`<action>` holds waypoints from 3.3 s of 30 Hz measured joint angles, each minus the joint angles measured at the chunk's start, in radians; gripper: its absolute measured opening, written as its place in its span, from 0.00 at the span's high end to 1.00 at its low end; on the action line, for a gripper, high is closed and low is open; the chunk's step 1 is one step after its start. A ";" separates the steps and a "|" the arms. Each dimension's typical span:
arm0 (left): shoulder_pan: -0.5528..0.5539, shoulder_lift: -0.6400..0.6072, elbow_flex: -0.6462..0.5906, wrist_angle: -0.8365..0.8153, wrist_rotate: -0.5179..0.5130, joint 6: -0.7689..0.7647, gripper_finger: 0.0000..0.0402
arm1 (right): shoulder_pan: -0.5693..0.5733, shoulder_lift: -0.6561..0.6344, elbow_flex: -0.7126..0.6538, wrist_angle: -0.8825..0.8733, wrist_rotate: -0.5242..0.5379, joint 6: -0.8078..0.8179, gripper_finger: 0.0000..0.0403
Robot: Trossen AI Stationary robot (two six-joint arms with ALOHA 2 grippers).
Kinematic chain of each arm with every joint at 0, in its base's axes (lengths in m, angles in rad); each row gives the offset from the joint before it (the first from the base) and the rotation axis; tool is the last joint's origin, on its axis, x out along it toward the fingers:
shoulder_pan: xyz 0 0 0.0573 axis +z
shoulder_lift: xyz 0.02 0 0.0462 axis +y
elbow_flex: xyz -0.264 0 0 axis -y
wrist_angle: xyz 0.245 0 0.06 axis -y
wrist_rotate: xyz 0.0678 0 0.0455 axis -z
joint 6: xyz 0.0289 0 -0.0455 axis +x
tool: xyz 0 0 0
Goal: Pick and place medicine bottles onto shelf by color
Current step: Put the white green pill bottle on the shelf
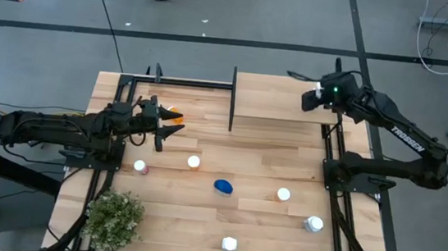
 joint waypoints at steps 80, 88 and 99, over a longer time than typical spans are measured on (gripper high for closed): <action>0.000 0.000 0.000 -0.046 0.000 -0.041 0.54 | 0.081 0.177 -0.167 0.005 0.221 0.148 0.30; 0.000 0.000 0.000 -0.045 0.000 -0.038 0.54 | 0.071 0.177 -0.169 0.051 0.245 0.124 0.30; 0.000 0.000 0.000 -0.045 0.000 -0.039 0.53 | 0.008 0.177 -0.169 0.077 0.251 0.094 0.30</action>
